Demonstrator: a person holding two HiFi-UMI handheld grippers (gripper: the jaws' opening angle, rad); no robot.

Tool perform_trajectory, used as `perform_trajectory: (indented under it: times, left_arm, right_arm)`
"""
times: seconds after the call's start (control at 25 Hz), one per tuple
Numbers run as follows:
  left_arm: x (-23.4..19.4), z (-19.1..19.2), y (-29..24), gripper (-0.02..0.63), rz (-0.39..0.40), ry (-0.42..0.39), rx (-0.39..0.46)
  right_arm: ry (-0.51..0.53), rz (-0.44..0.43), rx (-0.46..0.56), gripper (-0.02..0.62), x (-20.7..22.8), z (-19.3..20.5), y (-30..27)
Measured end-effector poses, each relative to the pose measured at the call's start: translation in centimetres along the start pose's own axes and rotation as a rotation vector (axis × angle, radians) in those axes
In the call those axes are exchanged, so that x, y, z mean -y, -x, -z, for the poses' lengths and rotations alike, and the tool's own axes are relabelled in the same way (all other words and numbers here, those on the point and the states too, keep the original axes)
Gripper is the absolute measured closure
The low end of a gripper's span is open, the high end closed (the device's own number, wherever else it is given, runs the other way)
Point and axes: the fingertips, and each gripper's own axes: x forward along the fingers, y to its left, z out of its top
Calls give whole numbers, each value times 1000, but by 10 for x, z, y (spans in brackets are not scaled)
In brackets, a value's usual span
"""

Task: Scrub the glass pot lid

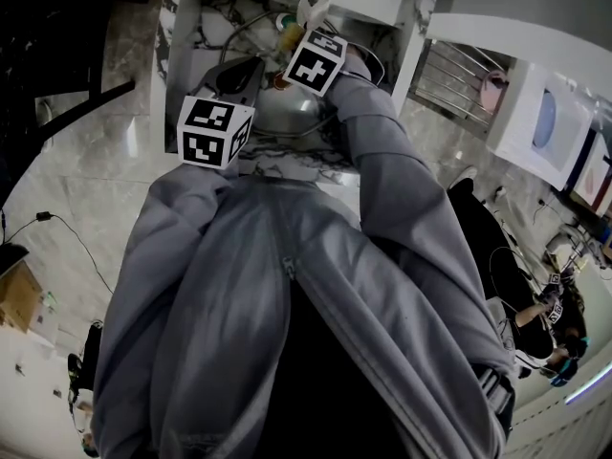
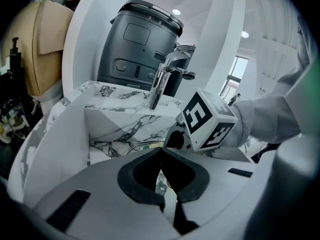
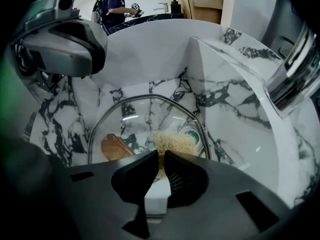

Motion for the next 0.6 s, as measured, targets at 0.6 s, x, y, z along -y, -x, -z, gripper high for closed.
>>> perform_trajectory:
  times: [0.6]
  left_arm:
    - [25, 14, 28, 592, 7, -19, 41]
  right_arm:
    - [86, 18, 53, 541, -94, 4, 47]
